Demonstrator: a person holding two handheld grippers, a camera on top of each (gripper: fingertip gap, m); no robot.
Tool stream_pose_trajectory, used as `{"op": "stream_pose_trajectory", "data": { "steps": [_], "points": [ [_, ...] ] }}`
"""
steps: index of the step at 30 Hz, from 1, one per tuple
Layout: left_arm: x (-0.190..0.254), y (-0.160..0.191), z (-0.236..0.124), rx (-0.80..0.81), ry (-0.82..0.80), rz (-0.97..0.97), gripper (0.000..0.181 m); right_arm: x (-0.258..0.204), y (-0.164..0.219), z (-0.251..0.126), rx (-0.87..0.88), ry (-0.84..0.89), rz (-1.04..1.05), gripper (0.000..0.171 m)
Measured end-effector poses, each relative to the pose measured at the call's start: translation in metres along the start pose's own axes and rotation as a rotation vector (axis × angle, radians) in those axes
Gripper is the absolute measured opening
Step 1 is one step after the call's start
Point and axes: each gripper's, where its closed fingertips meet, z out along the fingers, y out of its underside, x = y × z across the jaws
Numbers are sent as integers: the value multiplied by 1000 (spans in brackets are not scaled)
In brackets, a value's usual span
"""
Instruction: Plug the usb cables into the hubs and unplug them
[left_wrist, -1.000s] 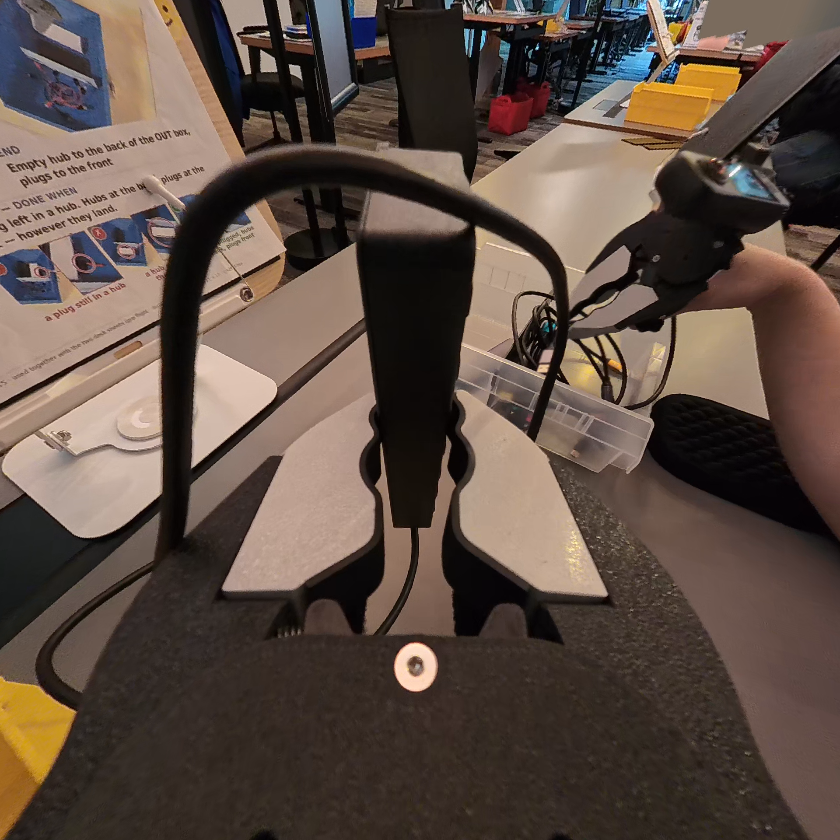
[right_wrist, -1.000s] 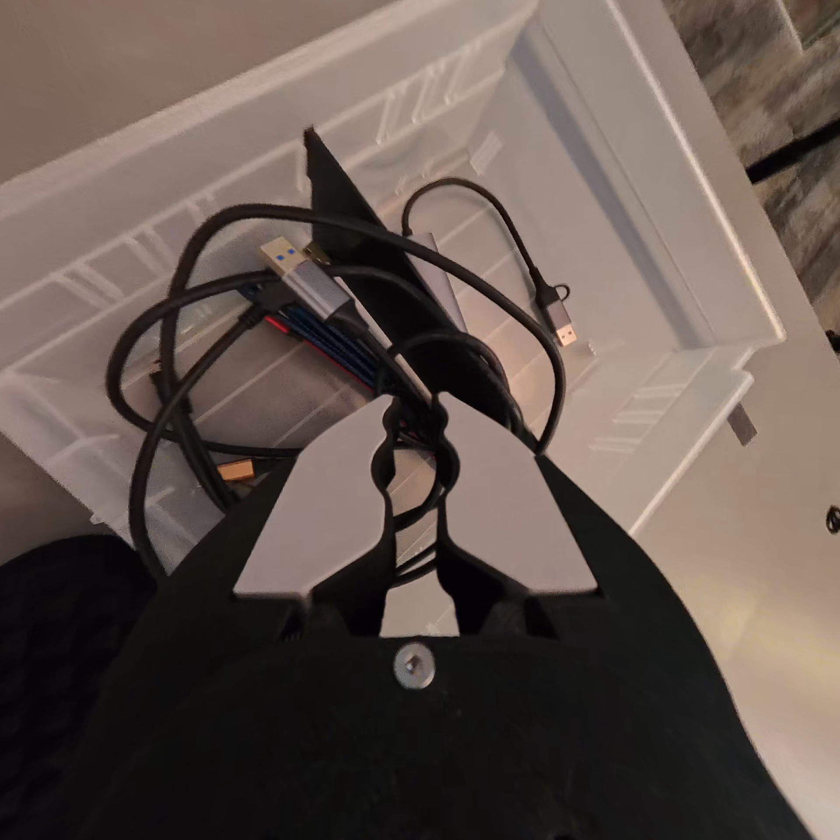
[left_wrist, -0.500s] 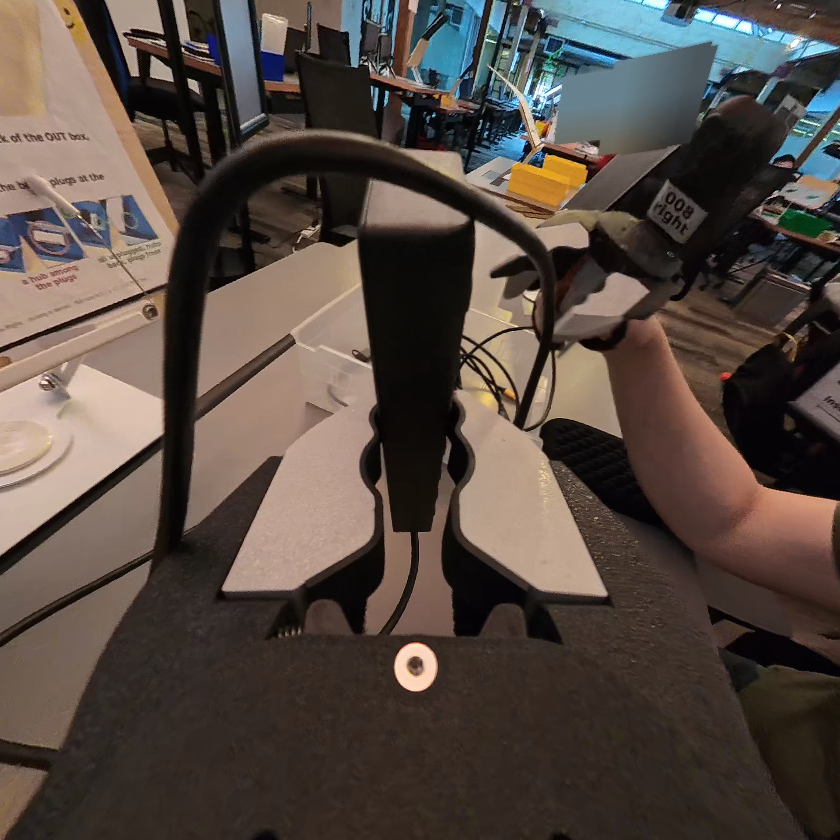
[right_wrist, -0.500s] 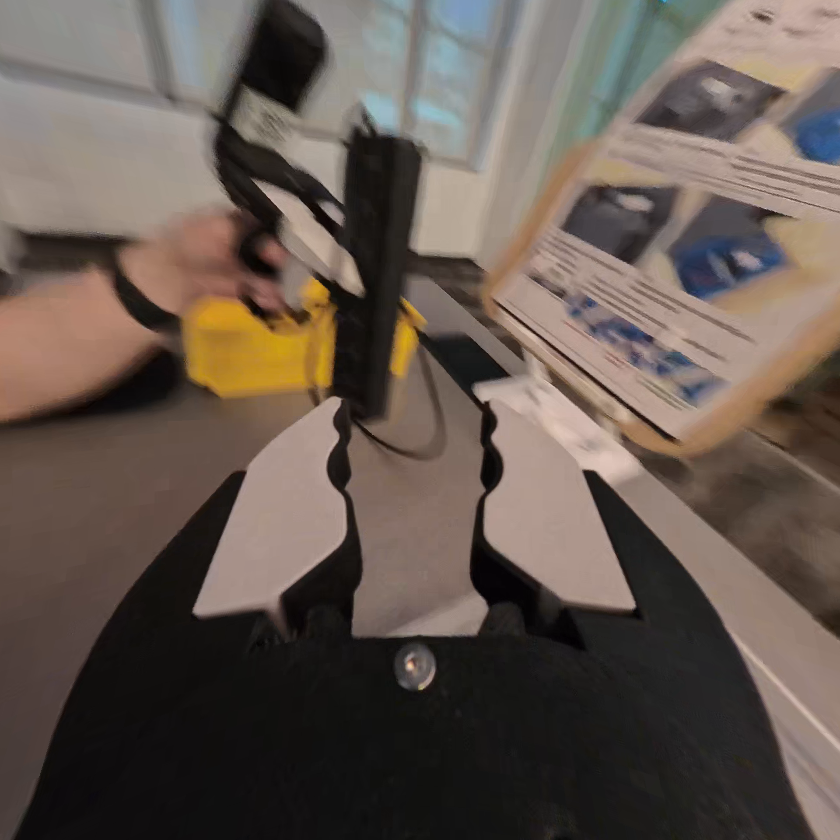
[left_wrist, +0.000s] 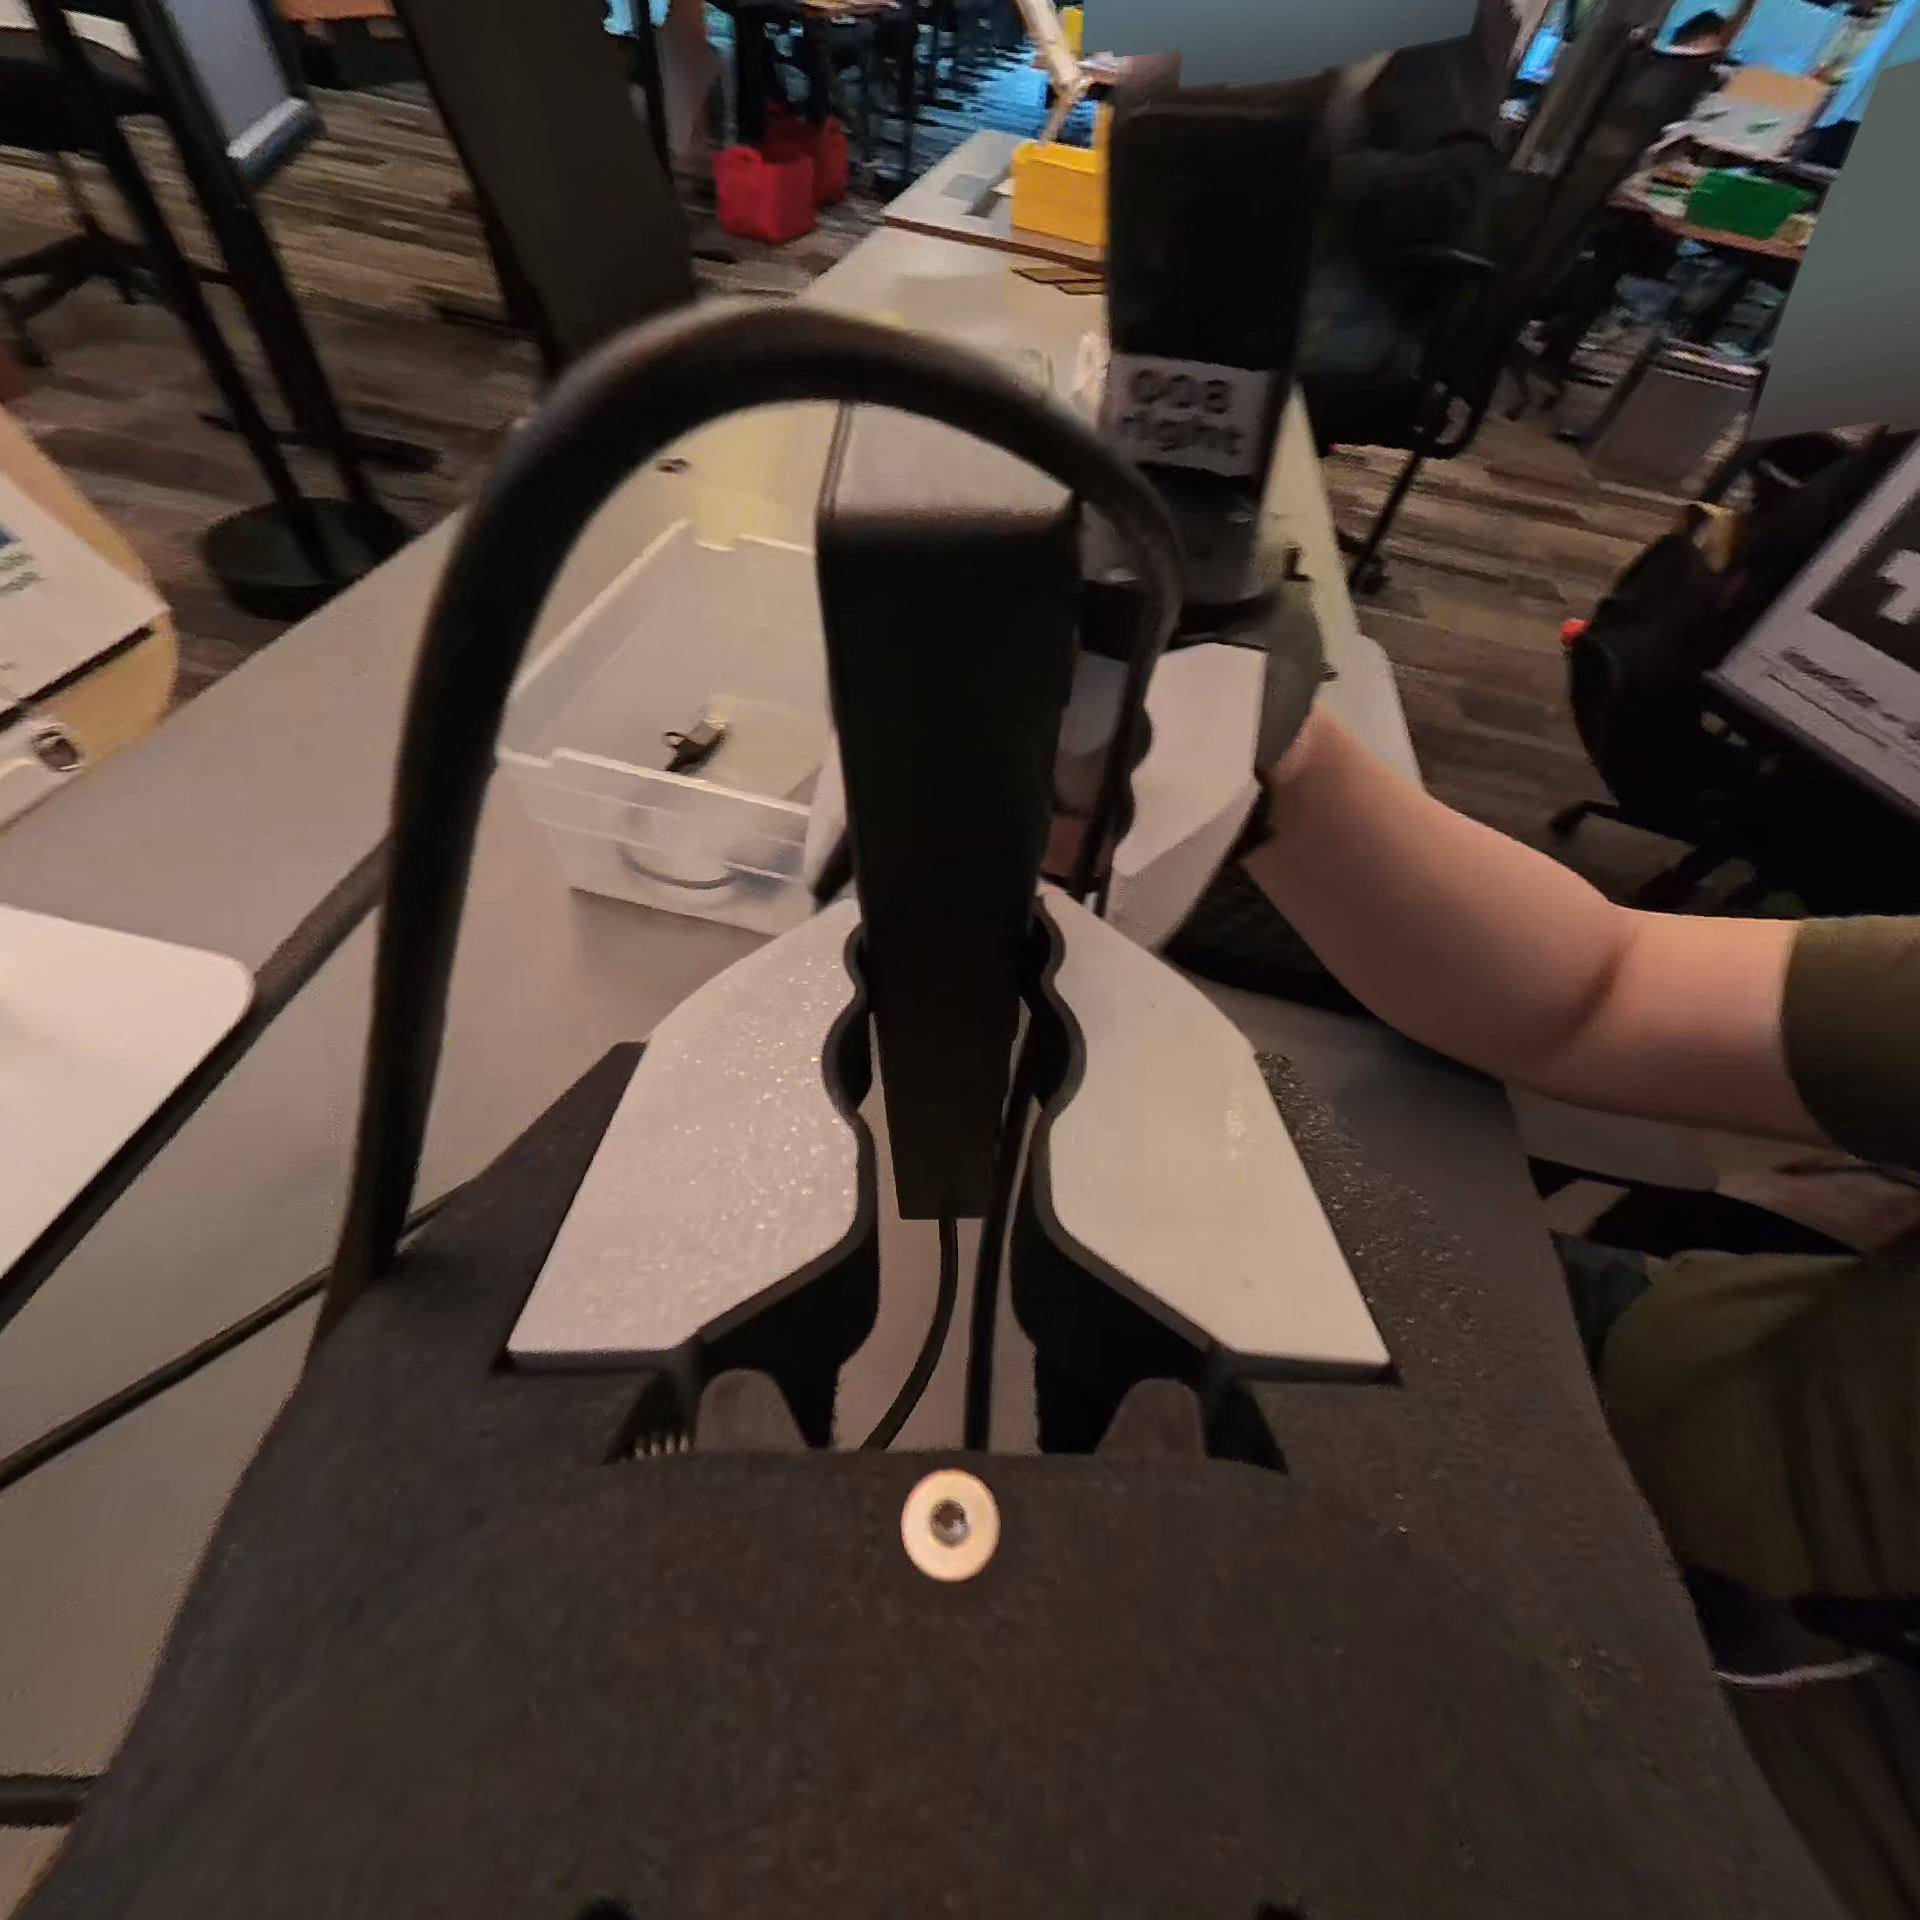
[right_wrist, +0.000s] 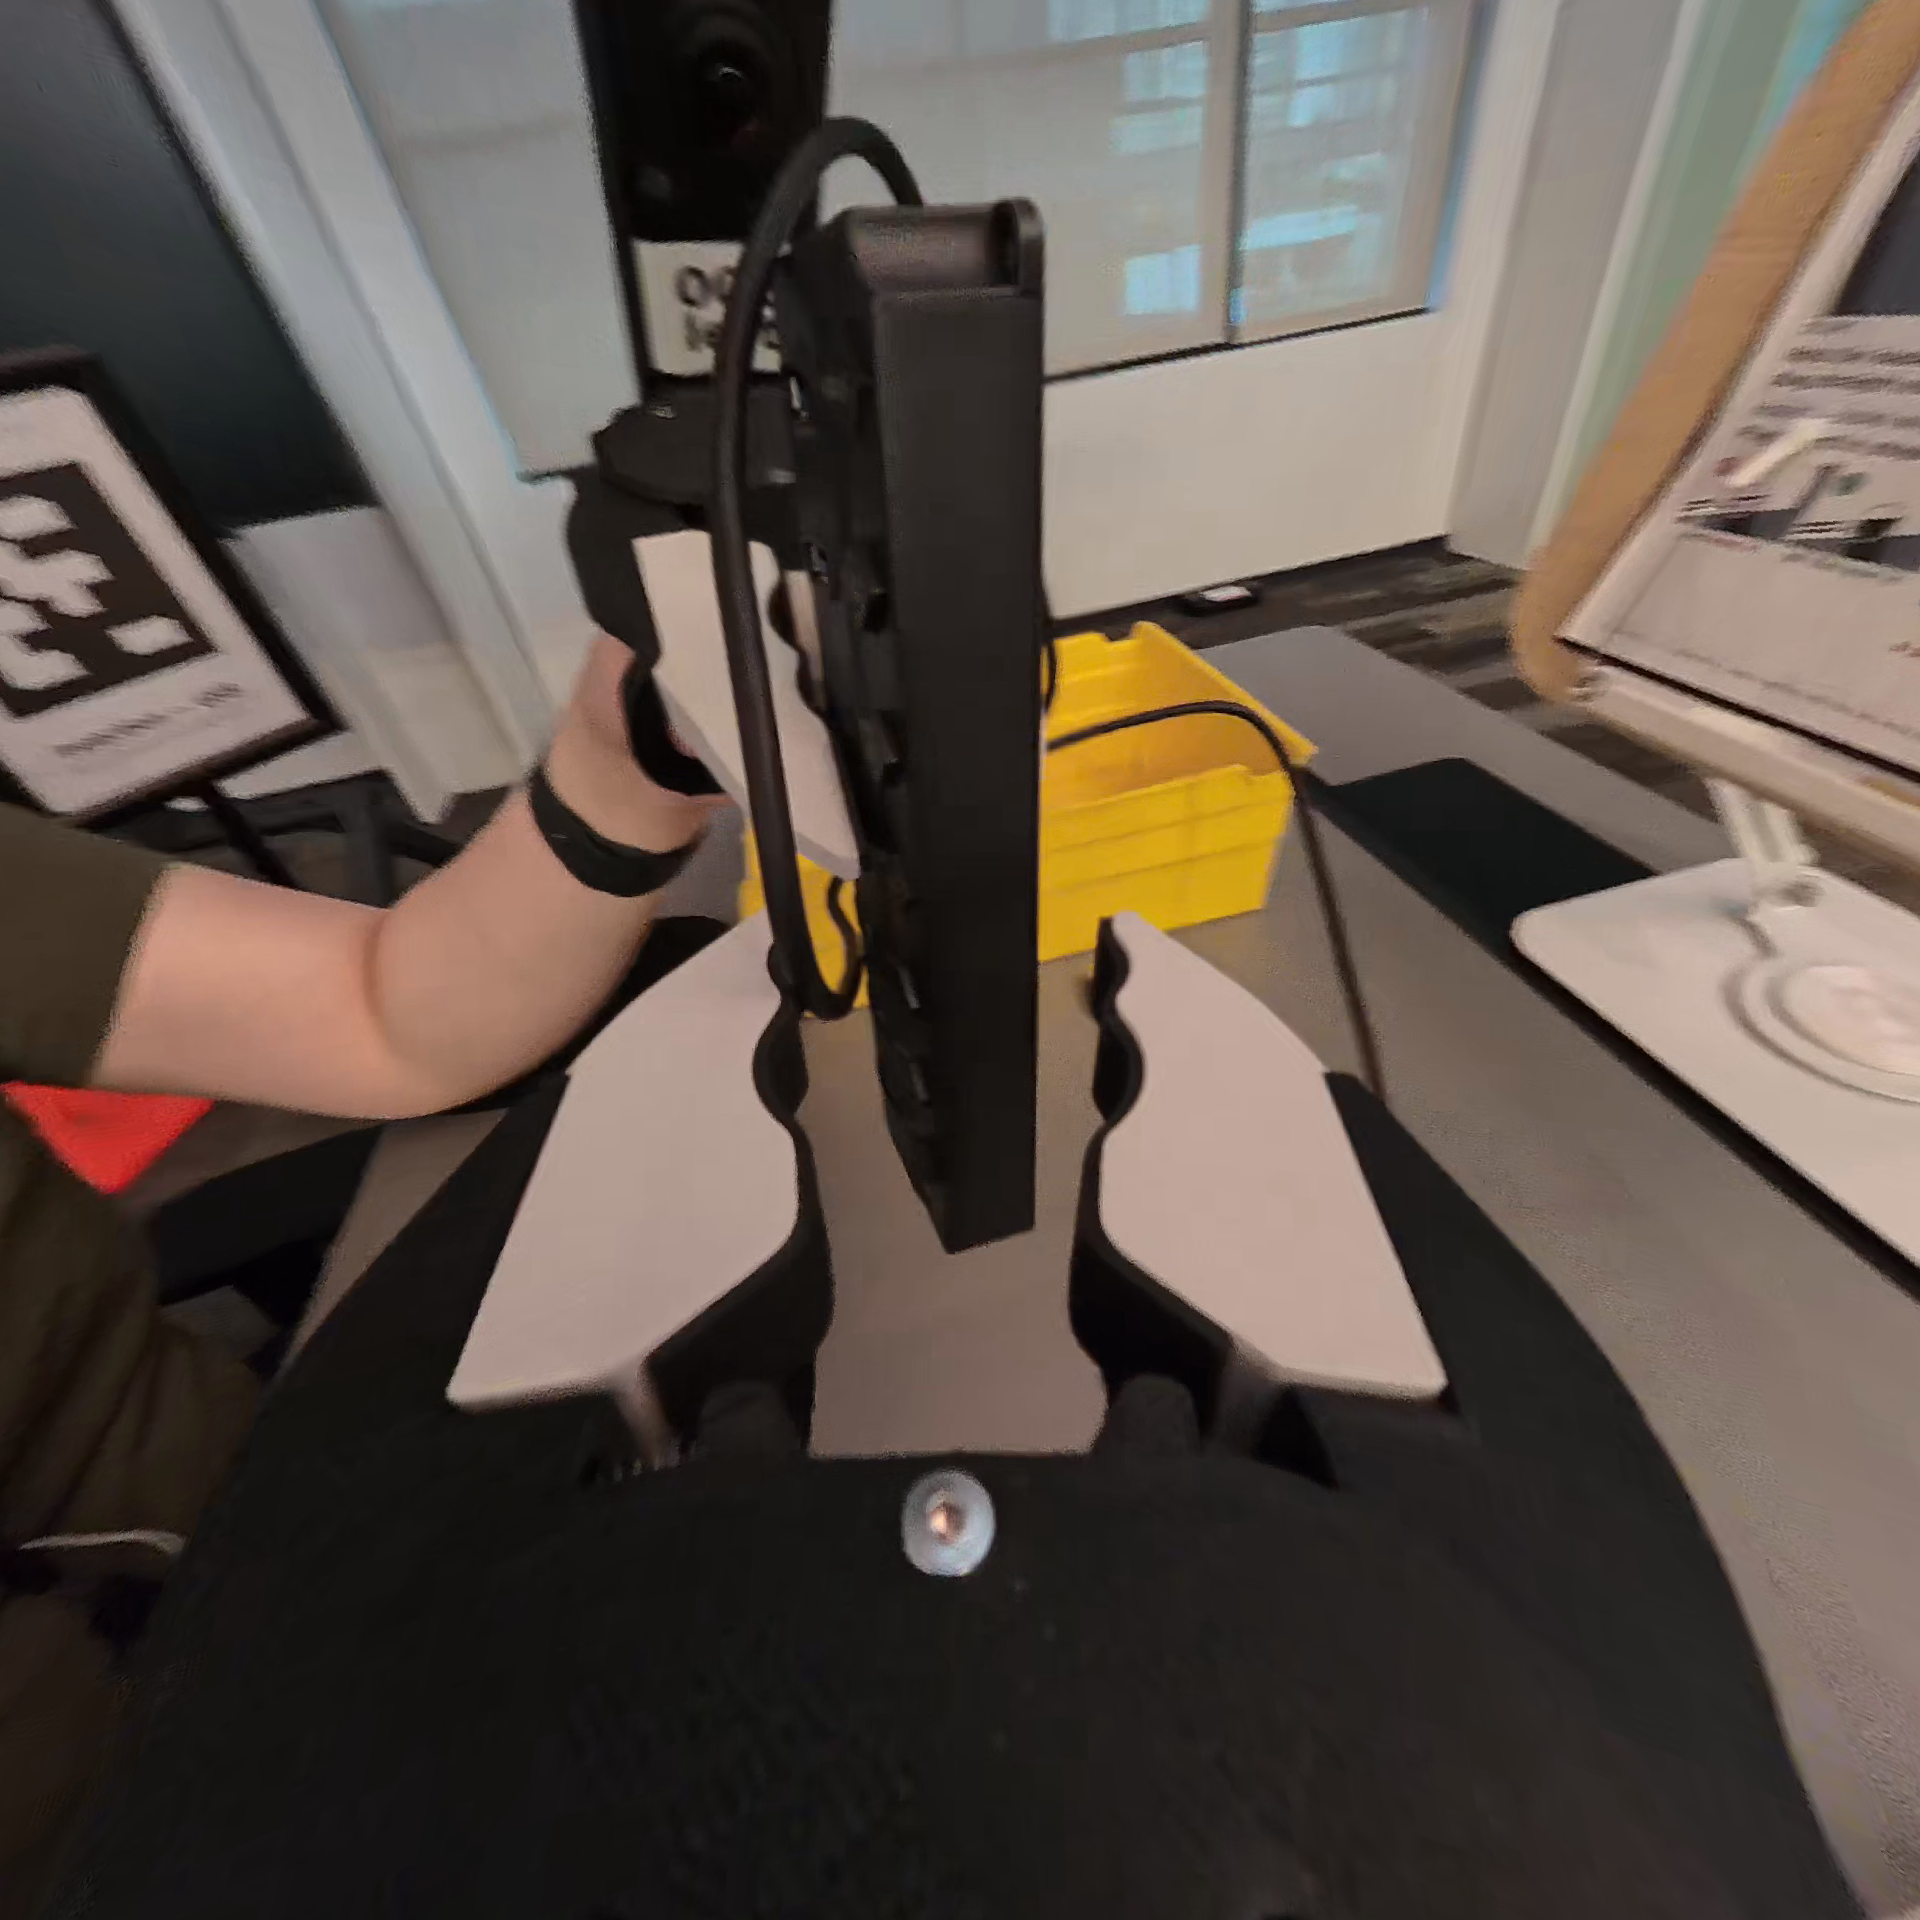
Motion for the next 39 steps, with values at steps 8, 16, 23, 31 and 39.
{"op": "stream_pose_trajectory", "data": {
  "steps": [8, 16, 23, 31, 39],
  "points": [
    [14, -2, 0, 10, 99, -20, 26, -15, 5, 4, -22, -87, -38, 36],
    [13, 1, 2, -7, 92, -46, 30, -8, 17, 4, -96, -69, -32, 30],
    [4, 3, -21, -29, 75, -98, 49, 7, 11, -2, -53, 10, -57, 28],
    [13, 12, -51, -119, 64, -61, 40, 29, 9, -18, -55, 150, -84, 24],
    [-4, 5, -81, -81, -102, -29, 38, 33, 12, -14, -60, 157, -13, 24]
  ]
}}
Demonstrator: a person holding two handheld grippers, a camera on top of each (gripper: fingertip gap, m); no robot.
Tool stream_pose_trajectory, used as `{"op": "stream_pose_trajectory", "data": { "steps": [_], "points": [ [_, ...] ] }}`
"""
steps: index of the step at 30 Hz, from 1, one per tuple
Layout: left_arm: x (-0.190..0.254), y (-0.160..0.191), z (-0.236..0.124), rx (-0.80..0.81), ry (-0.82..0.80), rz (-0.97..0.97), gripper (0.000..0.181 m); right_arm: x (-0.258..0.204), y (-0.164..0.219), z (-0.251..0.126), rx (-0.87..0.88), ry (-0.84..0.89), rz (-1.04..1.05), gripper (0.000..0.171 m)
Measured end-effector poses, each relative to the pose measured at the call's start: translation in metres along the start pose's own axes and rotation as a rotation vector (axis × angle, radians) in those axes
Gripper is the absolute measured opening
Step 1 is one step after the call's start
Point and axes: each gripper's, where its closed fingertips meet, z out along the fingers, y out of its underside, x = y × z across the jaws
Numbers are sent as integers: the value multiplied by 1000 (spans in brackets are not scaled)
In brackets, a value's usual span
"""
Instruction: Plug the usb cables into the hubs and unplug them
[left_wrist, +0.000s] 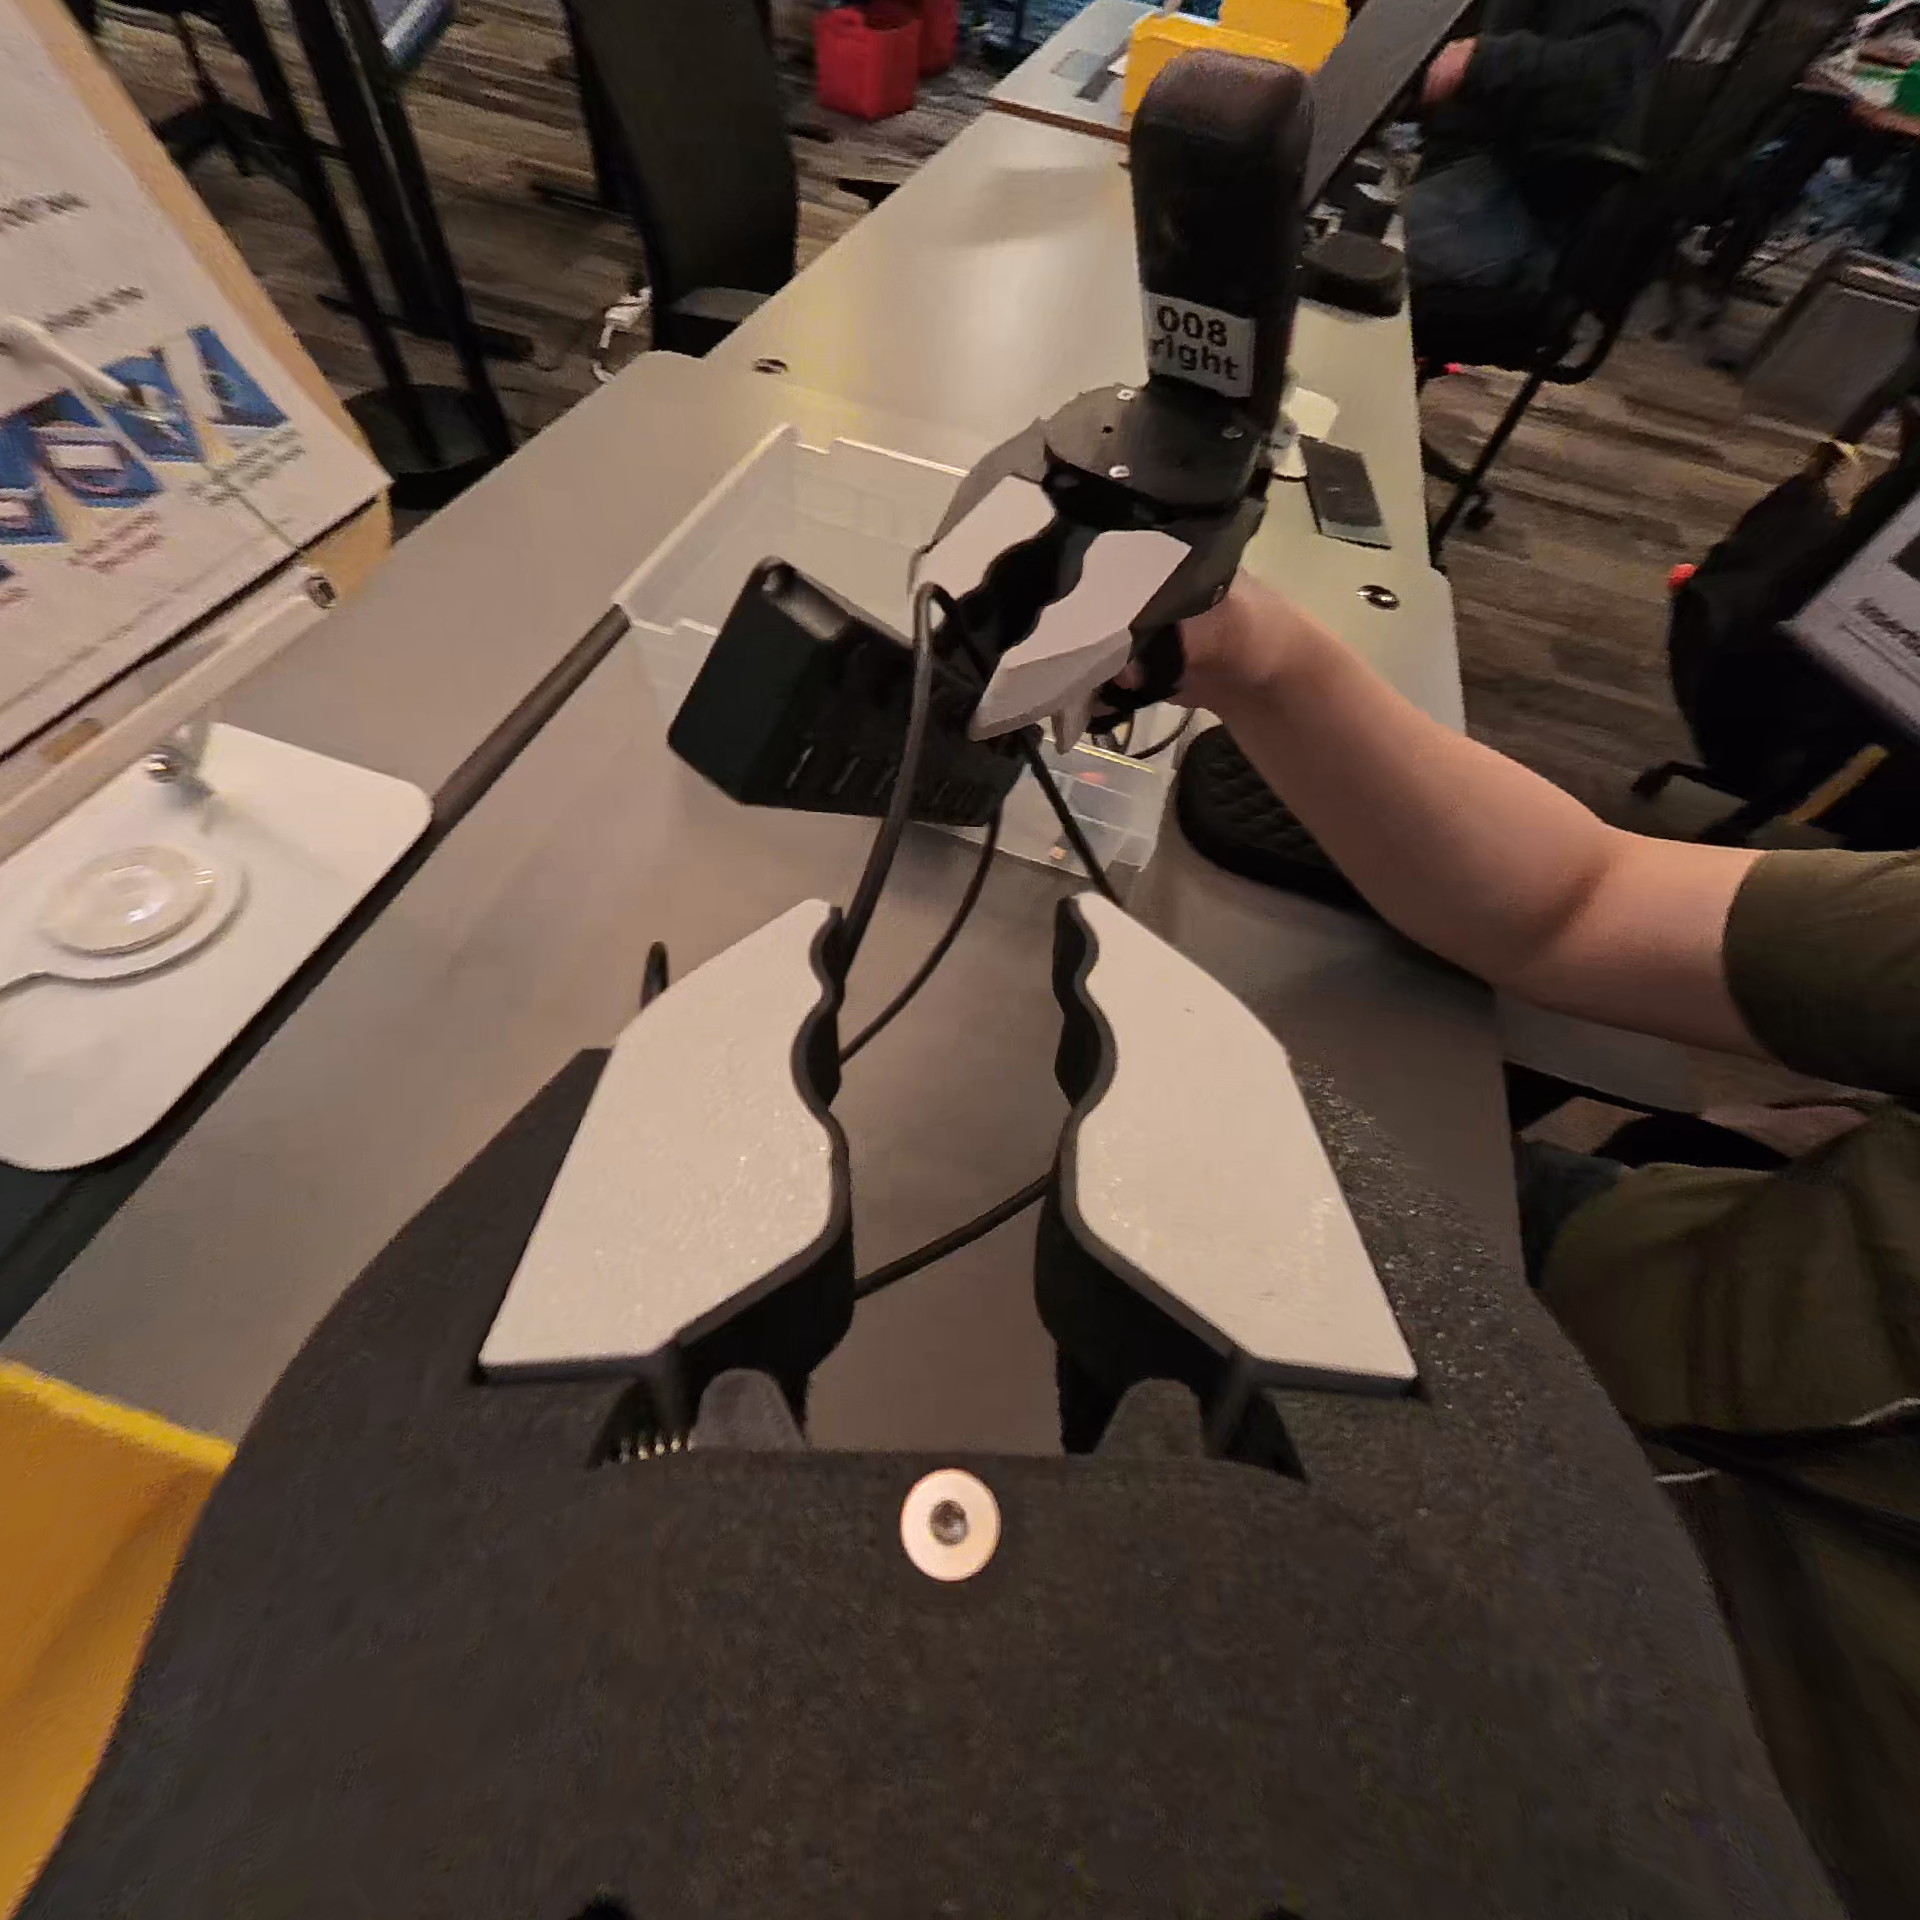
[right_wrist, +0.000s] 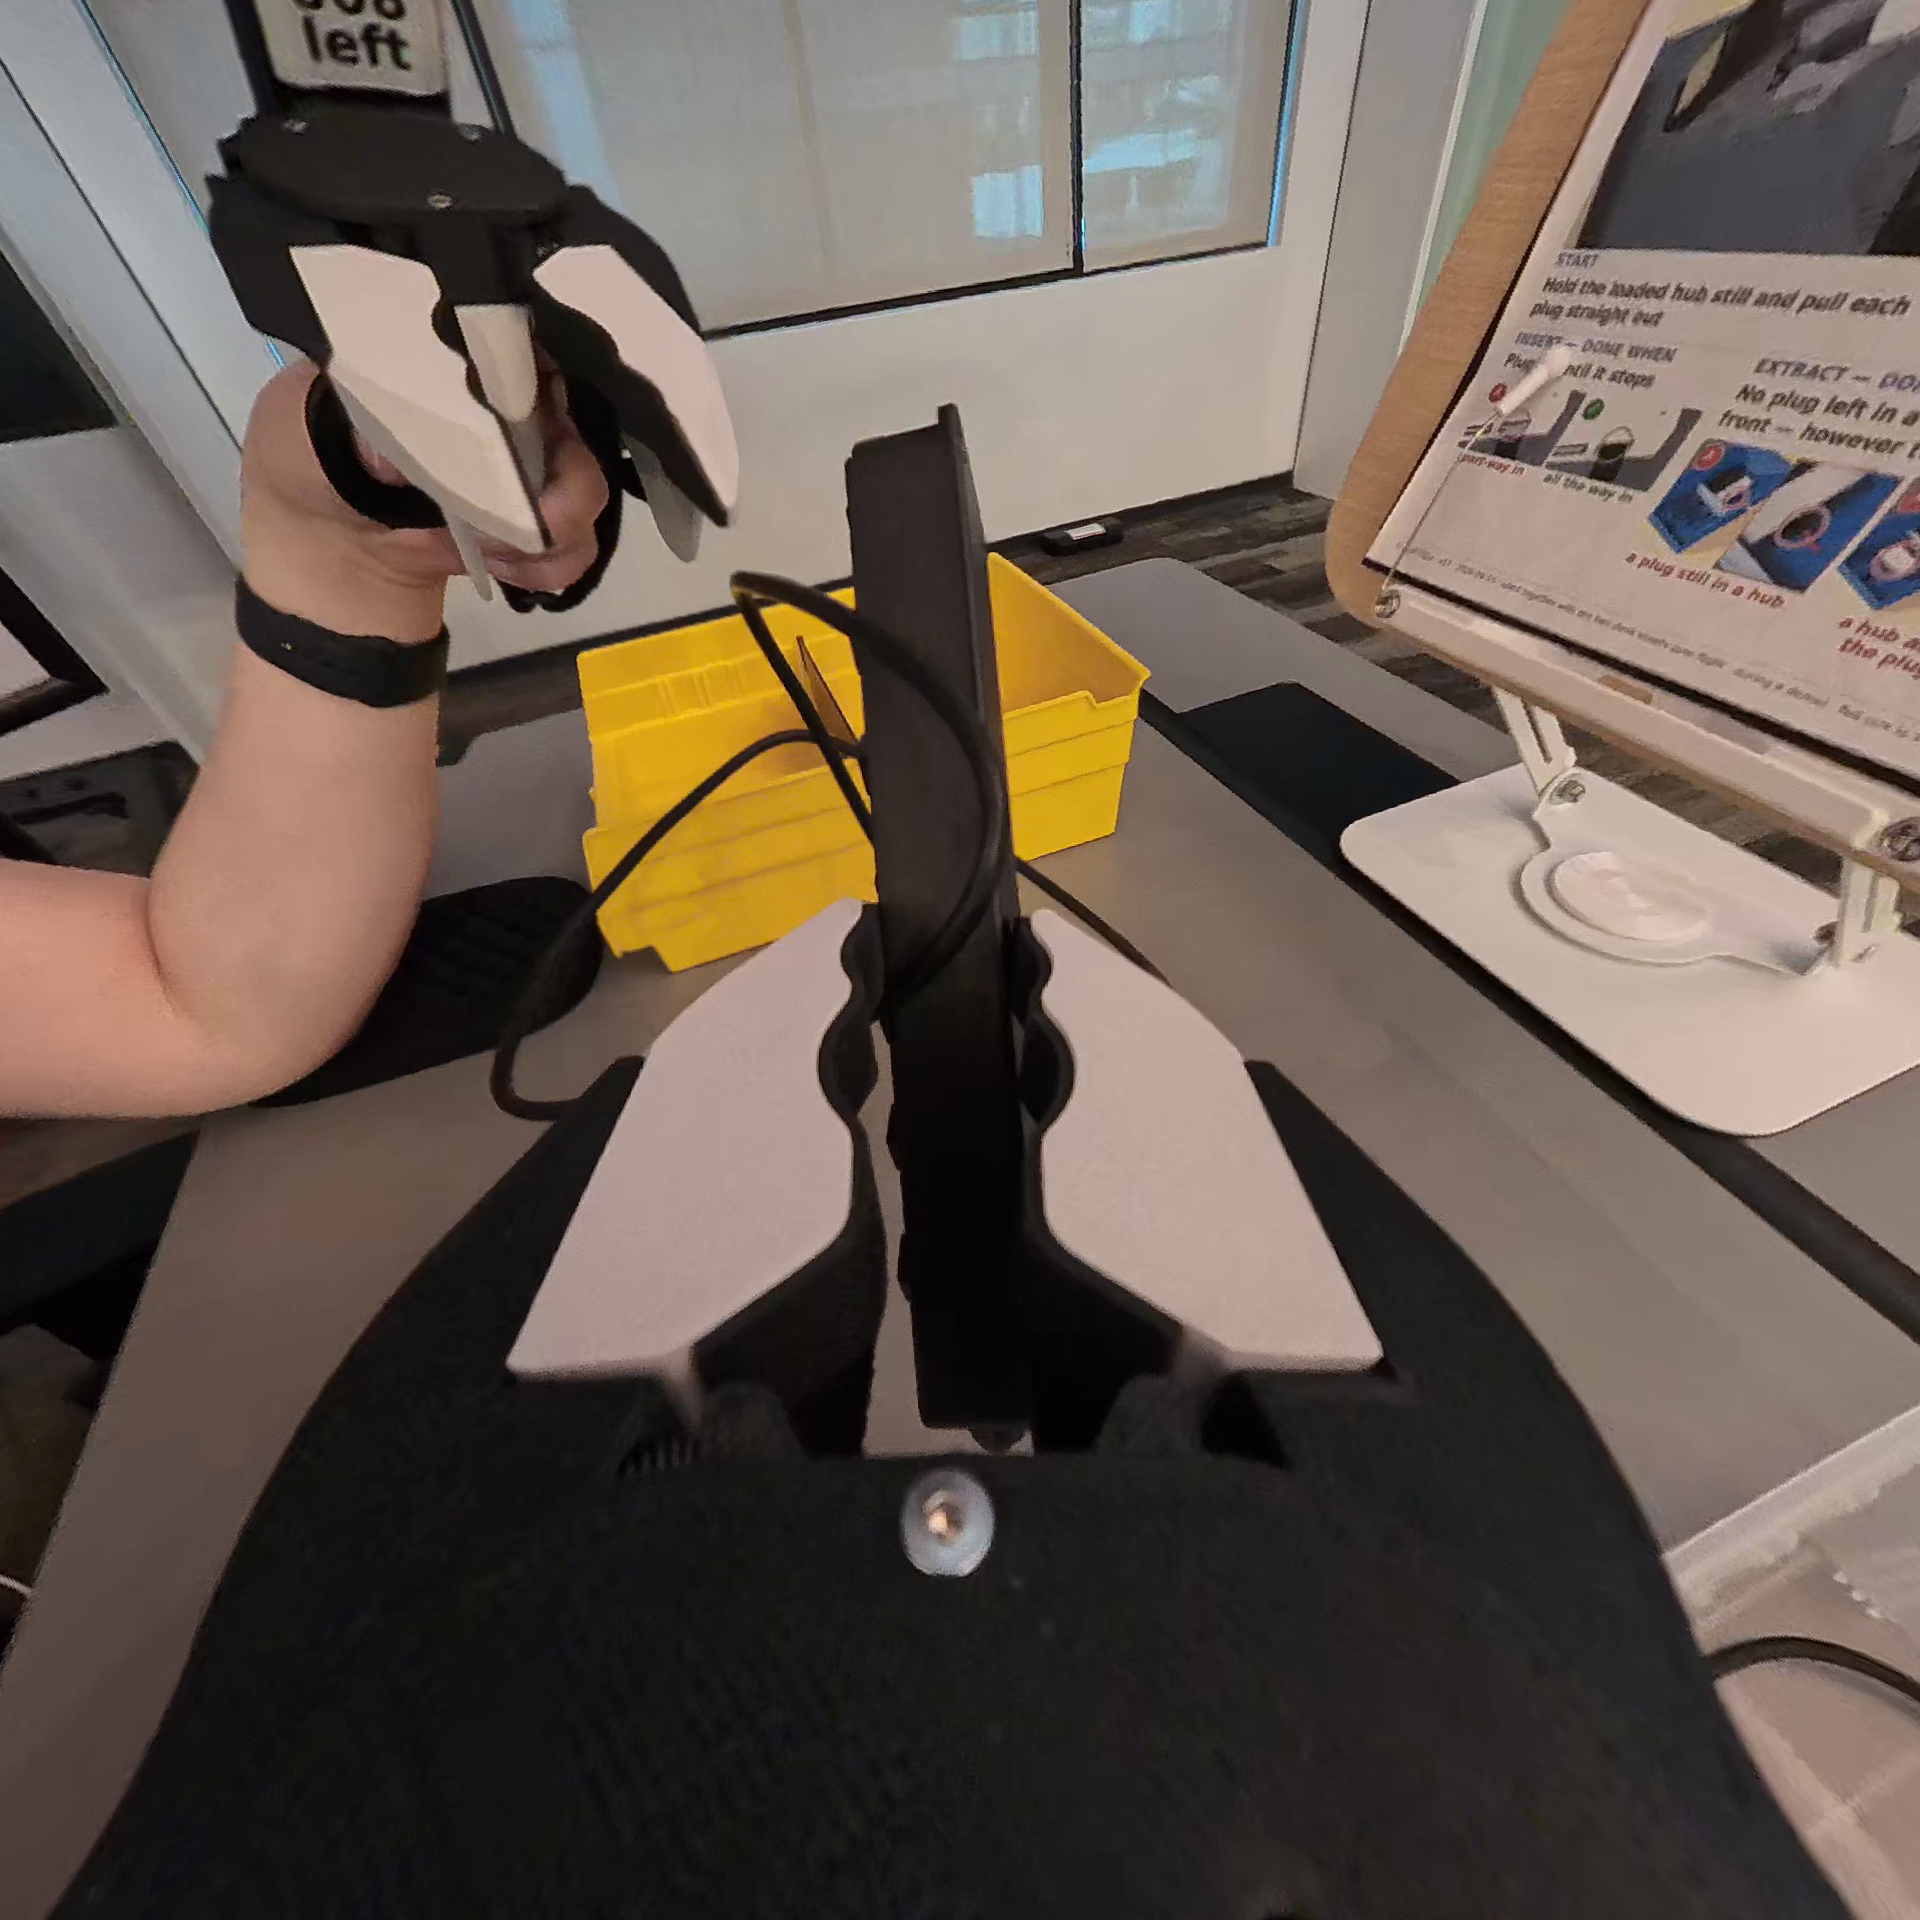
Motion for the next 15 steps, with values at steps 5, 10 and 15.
{"op": "stream_pose_trajectory", "data": {
  "steps": [5, 10, 15],
  "points": [
    [-19, 7, -7, -36, -113, -11, 39, 11, -7, -7, 46, 28, 138, 24],
    [-24, 3, -14, -8, -149, -24, 39, 12, -27, -23, 89, 83, 148, 24],
    [-28, -1, -26, 23, -182, -31, 39, 27, -78, -33, 65, 139, 142, 24]
  ]
}}
